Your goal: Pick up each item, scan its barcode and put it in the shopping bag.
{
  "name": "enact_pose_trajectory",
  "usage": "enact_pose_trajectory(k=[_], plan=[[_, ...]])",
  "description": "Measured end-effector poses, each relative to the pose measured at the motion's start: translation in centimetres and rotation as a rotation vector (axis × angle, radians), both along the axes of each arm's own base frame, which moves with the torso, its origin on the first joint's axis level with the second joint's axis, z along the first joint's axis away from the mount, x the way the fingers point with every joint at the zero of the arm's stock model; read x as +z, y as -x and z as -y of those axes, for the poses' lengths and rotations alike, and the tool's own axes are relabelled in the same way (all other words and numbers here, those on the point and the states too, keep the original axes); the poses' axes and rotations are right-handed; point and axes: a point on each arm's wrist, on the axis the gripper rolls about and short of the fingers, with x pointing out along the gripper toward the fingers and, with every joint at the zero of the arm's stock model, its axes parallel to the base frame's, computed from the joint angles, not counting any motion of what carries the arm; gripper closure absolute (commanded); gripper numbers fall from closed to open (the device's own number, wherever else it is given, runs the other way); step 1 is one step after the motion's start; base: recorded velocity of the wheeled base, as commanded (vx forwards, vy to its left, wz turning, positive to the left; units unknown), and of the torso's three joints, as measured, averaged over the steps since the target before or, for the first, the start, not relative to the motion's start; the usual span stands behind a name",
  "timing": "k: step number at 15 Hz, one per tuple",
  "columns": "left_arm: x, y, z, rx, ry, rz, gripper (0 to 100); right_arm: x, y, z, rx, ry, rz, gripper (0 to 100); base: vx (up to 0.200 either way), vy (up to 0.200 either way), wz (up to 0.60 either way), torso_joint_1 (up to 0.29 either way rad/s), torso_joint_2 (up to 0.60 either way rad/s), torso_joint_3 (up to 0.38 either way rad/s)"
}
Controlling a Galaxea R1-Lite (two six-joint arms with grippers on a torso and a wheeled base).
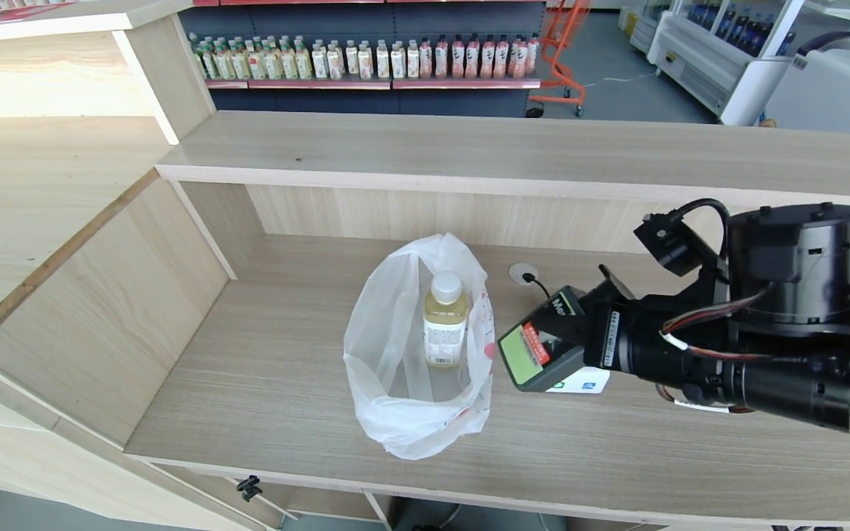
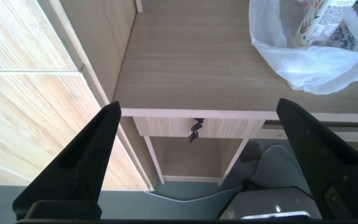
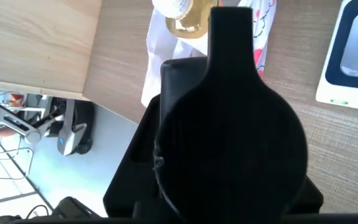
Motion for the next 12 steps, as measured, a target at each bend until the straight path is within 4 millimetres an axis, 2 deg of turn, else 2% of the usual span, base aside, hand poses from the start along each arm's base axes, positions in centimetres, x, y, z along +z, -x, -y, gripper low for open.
enact_pose_trajectory(k=[3,6,8,10,12], plan=[[0.0,0.0,0.0,0.001,0.000,0.000,0,-2.0,-2.1,-2.0,0.009,0.079,-0.020,100,0.000,0.000,0.00,0.000,0.00,0.000],[0.0,0.0,0.0,0.000,0.000,0.000,0,-3.7,-3.6,-3.9,0.164,0.078,0.000,100,0.000,0.000,0.00,0.000,0.00,0.000],[0.0,0.0,0.0,0.000,0.000,0.000,0,-4.5,-3.9,-4.7,0.241,0.051,0.035,100,0.000,0.000,0.00,0.000,0.00,0.000],[0.0,0.0,0.0,0.000,0.000,0.000,0,-6.0,-4.0,-4.6,0.311,0.152,0.082,100,0.000,0.000,0.00,0.000,0.00,0.000],[0.0,0.0,0.0,0.000,0.000,0.000,0,-7.7,-4.8,-3.5,0.371,0.334,0.181,100,0.000,0.000,0.00,0.000,0.00,0.000]])
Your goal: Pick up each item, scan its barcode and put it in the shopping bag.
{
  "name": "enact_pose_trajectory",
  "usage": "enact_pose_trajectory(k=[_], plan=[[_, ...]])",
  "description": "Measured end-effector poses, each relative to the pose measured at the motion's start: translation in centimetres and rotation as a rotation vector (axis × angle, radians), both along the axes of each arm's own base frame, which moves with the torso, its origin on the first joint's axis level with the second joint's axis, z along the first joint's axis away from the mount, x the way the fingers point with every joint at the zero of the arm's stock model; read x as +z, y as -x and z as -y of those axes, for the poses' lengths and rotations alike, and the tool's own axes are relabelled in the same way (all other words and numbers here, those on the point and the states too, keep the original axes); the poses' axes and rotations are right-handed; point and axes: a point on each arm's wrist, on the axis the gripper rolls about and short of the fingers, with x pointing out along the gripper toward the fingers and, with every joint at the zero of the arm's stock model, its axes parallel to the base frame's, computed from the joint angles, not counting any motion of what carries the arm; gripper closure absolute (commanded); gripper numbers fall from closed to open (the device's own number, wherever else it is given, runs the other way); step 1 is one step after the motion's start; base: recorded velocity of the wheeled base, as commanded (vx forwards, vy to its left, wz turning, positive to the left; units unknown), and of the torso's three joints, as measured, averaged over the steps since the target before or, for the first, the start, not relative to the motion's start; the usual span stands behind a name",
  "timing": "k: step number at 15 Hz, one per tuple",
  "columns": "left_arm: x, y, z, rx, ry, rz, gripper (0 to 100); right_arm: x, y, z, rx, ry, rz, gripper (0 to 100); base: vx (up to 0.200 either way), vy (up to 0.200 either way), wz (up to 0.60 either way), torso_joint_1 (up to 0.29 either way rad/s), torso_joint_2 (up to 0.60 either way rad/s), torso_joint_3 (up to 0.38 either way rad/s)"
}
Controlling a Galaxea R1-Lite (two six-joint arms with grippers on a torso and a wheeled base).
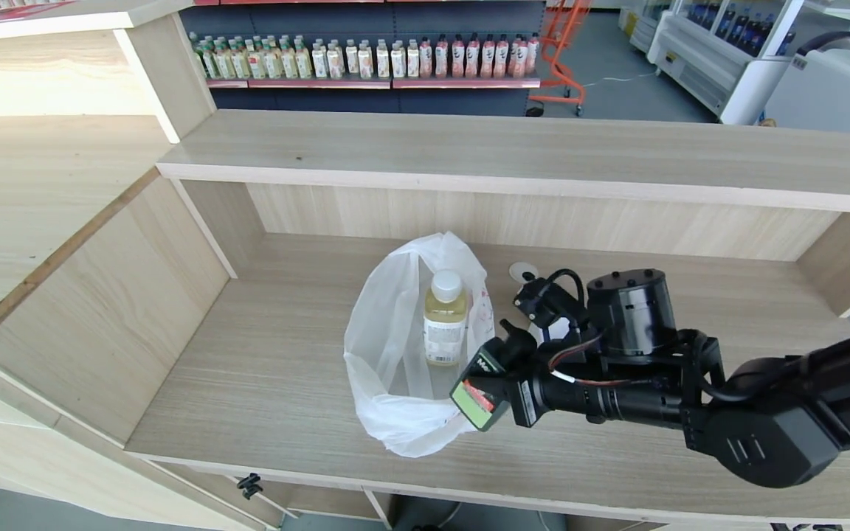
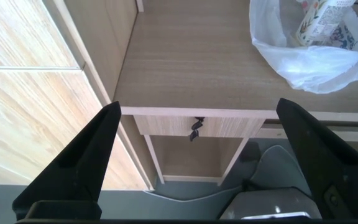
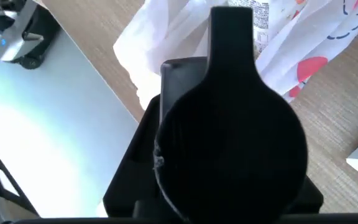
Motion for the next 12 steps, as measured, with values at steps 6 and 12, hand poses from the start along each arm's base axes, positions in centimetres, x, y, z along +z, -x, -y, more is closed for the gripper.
enact_pose_trajectory(k=[6,12], plan=[[0.0,0.0,0.0,0.000,0.000,0.000,0,-0.1,-3.6,-1.6,0.025,-0.009,0.088,100,0.000,0.000,0.00,0.000,0.00,0.000],[0.0,0.0,0.0,0.000,0.000,0.000,0,-1.8,-4.8,-3.9,0.120,0.045,0.212,100,0.000,0.000,0.00,0.000,0.00,0.000]])
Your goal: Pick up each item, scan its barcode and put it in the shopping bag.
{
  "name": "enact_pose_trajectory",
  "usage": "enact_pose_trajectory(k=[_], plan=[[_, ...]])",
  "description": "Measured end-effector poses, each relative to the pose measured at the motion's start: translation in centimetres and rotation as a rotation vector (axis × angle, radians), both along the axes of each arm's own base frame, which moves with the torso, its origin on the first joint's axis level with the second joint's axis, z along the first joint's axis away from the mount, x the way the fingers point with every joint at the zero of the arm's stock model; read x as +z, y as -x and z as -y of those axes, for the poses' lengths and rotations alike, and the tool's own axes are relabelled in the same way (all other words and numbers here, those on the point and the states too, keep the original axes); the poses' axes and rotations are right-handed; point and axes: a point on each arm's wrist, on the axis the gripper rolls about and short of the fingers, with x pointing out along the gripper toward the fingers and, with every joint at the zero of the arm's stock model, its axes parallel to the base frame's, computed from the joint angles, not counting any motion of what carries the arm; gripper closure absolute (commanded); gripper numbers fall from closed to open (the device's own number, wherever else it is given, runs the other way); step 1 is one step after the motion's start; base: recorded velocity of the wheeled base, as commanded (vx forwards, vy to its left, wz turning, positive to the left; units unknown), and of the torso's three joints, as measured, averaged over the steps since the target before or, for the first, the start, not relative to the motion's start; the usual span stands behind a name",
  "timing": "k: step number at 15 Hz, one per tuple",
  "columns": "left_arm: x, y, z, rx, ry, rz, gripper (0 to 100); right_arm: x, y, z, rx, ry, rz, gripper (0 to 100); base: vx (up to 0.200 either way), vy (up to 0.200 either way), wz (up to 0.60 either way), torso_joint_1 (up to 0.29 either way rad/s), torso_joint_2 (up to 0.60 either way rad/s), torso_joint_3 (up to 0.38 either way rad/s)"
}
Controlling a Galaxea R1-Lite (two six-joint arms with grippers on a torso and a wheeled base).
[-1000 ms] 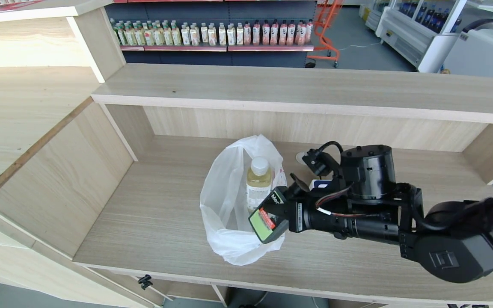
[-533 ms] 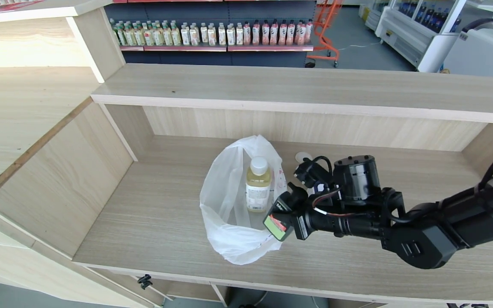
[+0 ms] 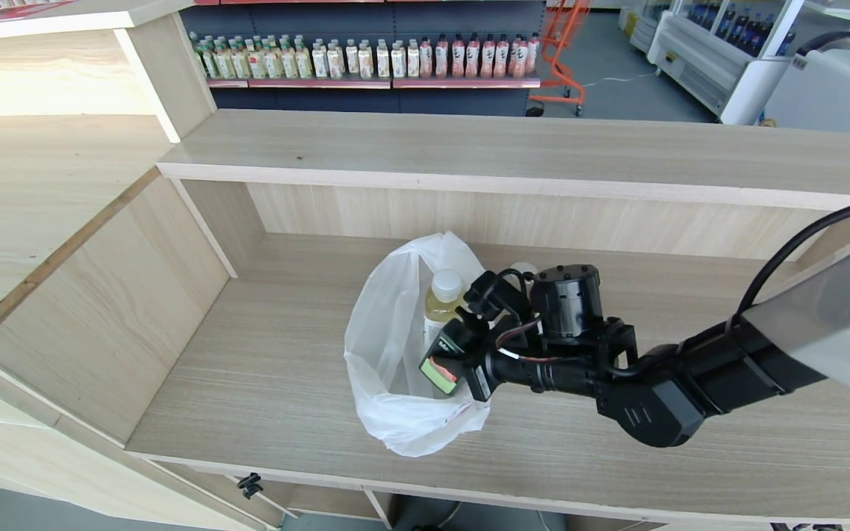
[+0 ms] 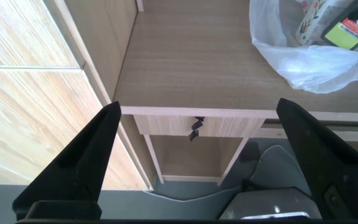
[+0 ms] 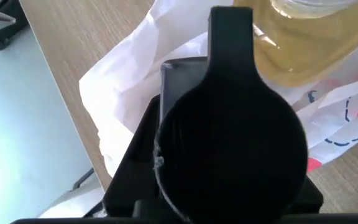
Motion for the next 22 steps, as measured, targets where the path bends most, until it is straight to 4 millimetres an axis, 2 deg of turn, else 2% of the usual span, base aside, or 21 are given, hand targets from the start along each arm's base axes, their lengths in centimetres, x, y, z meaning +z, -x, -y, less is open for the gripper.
enact_pose_trajectory(k=[4,5,10,13,15,17,19,21,22], plan=[[0.0,0.0,0.0,0.000,0.000,0.000,0,-1.7,-0.1,-0.2,0.041,0.076,0.059,100,0.000,0.000,0.00,0.000,0.00,0.000],[0.0,0.0,0.0,0.000,0.000,0.000,0,-2.0,-0.1,-0.1,0.042,0.078,0.070,0,0.000,0.000,0.00,0.000,0.00,0.000],[0.0,0.0,0.0,0.000,0.000,0.000,0,-2.2,0.1,1.0,0.002,0.039,0.017,0,0.000,0.000,0.00,0.000,0.00,0.000],[0.0,0.0,0.0,0.000,0.000,0.000,0,0.3,0.9,2.5,-0.089,-0.130,-0.116,0,0.000,0.000,0.00,0.000,0.00,0.000],[0.0,0.0,0.0,0.000,0.000,0.000,0,2.6,2.3,3.8,-0.110,-0.219,-0.162,0,0.000,0.000,0.00,0.000,0.00,0.000],[0.0,0.0,0.0,0.000,0.000,0.000,0,5.3,4.7,5.9,-0.099,-0.274,-0.177,0,0.000,0.000,0.00,0.000,0.00,0.000],[0.0,0.0,0.0,0.000,0.000,0.000,0,7.8,8.2,8.9,-0.117,-0.301,-0.167,0,0.000,0.000,0.00,0.000,0.00,0.000],[0.0,0.0,0.0,0.000,0.000,0.000,0,8.7,11.9,12.5,-0.231,-0.285,-0.122,0,0.000,0.000,0.00,0.000,0.00,0.000],[0.0,0.0,0.0,0.000,0.000,0.000,0,8.5,13.7,14.3,-0.315,-0.265,-0.100,0,0.000,0.000,0.00,0.000,0.00,0.000]])
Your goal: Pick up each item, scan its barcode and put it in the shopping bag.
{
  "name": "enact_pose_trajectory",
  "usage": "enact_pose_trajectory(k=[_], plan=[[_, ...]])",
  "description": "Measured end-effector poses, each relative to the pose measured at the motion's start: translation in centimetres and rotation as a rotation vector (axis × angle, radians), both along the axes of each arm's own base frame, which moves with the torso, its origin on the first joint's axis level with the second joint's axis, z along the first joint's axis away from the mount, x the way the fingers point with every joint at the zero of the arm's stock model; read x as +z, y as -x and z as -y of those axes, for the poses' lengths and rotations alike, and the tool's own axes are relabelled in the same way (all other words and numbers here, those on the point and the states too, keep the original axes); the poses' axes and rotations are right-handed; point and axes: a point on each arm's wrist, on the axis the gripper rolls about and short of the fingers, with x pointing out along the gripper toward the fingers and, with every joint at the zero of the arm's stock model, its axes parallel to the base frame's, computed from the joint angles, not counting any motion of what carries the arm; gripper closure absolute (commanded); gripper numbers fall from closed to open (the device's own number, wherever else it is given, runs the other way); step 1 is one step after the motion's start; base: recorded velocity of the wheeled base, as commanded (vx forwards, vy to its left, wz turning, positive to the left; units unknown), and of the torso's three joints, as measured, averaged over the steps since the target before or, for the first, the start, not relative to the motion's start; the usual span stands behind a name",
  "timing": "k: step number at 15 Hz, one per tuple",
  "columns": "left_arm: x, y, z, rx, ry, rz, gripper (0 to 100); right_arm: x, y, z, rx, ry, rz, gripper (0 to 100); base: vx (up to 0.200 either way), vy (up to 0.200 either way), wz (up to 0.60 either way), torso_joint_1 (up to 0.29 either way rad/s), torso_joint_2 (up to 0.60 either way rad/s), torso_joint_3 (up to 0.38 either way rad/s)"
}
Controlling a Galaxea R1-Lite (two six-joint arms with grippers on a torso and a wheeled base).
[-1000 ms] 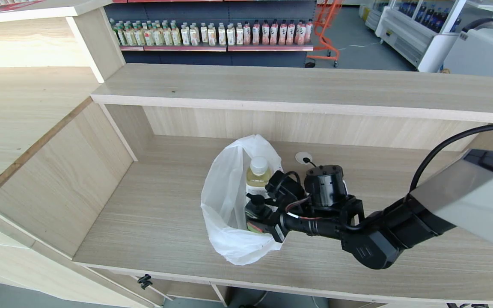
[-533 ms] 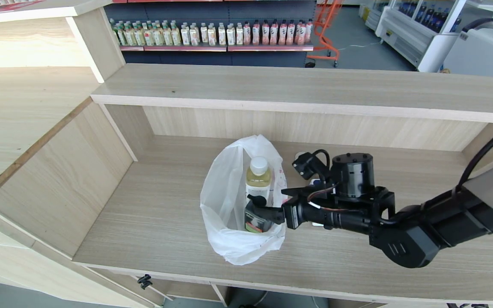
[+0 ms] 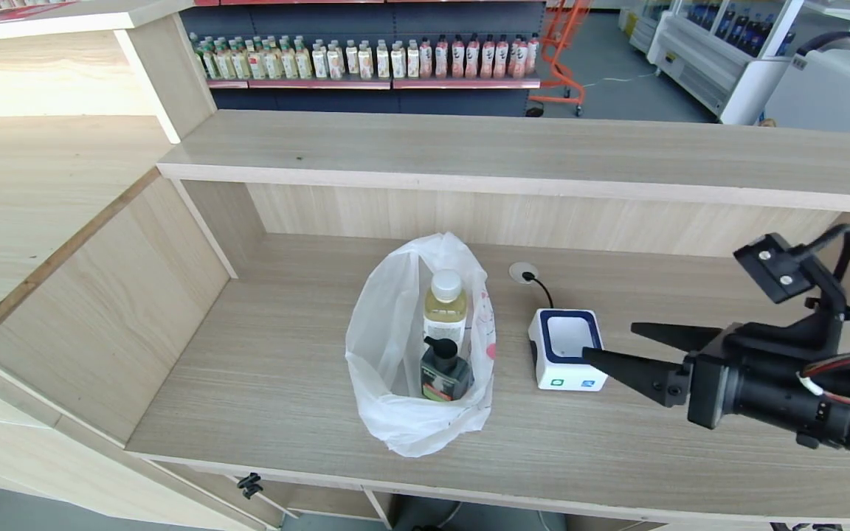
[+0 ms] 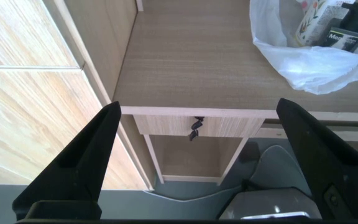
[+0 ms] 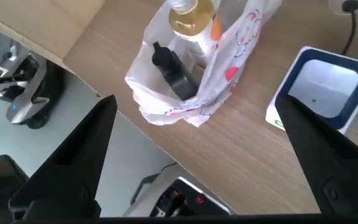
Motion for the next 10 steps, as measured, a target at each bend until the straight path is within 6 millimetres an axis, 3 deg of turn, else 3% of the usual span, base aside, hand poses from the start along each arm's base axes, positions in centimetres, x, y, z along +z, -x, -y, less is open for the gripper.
enact_pose_trajectory(k=[3,5,7,10], plan=[[0.0,0.0,0.0,0.000,0.000,0.000,0,-1.8,6.3,5.2,-0.263,0.083,0.038,0,0.000,0.000,0.00,0.000,0.00,0.000],[0.0,0.0,0.0,0.000,0.000,0.000,0,-3.6,10.4,7.5,-0.402,0.109,0.082,0,0.000,0.000,0.00,0.000,0.00,0.000],[0.0,0.0,0.0,0.000,0.000,0.000,0,-5.8,14.4,8.7,-0.526,0.118,0.130,0,0.000,0.000,0.00,0.000,0.00,0.000],[0.0,0.0,0.0,0.000,0.000,0.000,0,-9.5,18.2,9.2,-0.663,0.128,0.158,0,0.000,0.000,0.00,0.000,0.00,0.000]])
